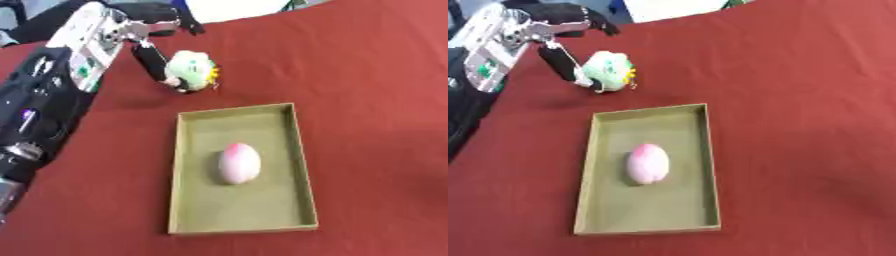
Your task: Pick up objects on the table and place them in the box.
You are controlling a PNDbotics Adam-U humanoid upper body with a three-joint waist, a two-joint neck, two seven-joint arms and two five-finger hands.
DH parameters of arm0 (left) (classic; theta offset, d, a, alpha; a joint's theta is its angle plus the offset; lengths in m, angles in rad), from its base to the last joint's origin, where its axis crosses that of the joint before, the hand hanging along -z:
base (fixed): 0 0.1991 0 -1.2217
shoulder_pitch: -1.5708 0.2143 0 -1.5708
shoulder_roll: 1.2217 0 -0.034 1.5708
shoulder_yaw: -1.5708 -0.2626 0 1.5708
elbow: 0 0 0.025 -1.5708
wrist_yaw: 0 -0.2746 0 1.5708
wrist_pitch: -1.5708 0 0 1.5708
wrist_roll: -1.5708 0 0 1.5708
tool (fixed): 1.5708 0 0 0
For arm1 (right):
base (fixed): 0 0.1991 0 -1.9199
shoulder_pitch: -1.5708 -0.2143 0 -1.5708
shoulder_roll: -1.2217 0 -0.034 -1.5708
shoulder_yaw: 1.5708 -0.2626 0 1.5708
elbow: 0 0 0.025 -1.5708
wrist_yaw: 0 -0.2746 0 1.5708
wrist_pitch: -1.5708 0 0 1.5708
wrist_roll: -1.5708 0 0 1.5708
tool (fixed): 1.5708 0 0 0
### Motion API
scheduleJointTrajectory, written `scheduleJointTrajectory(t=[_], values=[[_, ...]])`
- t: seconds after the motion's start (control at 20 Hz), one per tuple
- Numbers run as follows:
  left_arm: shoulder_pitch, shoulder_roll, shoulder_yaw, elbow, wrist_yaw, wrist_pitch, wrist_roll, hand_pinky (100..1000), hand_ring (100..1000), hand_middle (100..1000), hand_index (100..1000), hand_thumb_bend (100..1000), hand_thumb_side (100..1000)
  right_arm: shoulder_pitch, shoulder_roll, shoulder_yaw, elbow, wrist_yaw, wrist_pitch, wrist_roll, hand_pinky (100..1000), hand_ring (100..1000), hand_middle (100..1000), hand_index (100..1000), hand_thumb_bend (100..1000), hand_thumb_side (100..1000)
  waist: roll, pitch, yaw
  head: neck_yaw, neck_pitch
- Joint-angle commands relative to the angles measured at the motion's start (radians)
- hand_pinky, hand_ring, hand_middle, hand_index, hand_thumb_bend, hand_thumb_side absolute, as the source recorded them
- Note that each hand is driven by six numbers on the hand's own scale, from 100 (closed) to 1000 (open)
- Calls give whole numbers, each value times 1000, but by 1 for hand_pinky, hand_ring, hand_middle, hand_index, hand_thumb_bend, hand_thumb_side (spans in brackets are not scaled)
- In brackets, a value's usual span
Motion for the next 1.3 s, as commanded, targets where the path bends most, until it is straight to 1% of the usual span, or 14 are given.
scheduleJointTrajectory(t=[0.05, 0.2, 0.4, 0.6, 0.7, 0.9, 1.0, 1.05, 1.1, 1.2, 1.3], values=[[-13, 15, 20, 10, -18, 1, 12, 875, 914, 825, 938, 562, 304, -7, -13, -8, -15, -13, 0, 4, 668, 764, 590, 768, 168, 708, -6, -16, -5, 8, -12], [-11, 15, 24, 25, -33, 4, 19, 871, 913, 823, 935, 557, 295, -8, -5, -10, -15, -14, 0, 3, 667, 763, 588, 767, 167, 710, -7, -10, -12, 10, -18], [-9, 12, 33, 52, -54, 9, 23, 868, 913, 820, 932, 511, 245, -7, 6, -12, -15, -17, 0, 1, 665, 762, 585, 765, 167, 711, -7, -2, -22, 18, -23], [-7, 8, 41, 77, -67, 15, 18, 859, 907, 812, 924, 479, 246, -8, 15, -13, -15, -19, 0, -1, 664, 760, 583, 763, 163, 710, -6, 7, -31, 22, -29], [-6, 6, 43, 84, -67, 17, 18, 842, 893, 796, 908, 446, 246, -6, 19, -14, -15, -21, 0, -1, 662, 759, 580, 761, 163, 709, -6, 10, -34, 24, -28], [-4, 5, 48, 94, -71, 27, 21, 822, 868, 766, 875, 422, 234, -6, 27, -15, -15, -24, -2, -4, 661, 758, 578, 759, 165, 706, -4, 14, -37, 28, -29], [-2, 4, 49, 94, -75, 30, 33, 792, 839, 735, 845, 384, 184, -4, 31, -16, -15, -25, -3, -4, 660, 757, 577, 759, 165, 707, -3, 15, -38, 27, -28], [-2, 4, 51, 92, -75, 32, 44, 769, 817, 709, 821, 311, 125, -2, 34, -17, -15, -25, -3, -4, 660, 757, 576, 758, 167, 704, -3, 15, -38, 27, -27], [-1, 4, 53, 89, -71, 34, 59, 759, 808, 699, 811, 254, 102, 1, 36, -19, -15, -25, -2, -5, 659, 757, 576, 759, 170, 703, -4, 15, -37, 27, -24], [-3, 8, 54, 82, -58, 44, 81, 752, 802, 692, 803, 163, 108, 7, 40, -21, -15, -25, 0, -7, 659, 757, 576, 759, 172, 704, -4, 13, -33, 25, -19], [-5, 12, 54, 76, -46, 54, 87, 745, 795, 686, 798, 135, 119, 12, 42, -23, -15, -25, 1, -8, 659, 757, 576, 760, 170, 702, -6, 10, -30, 24, -14]])
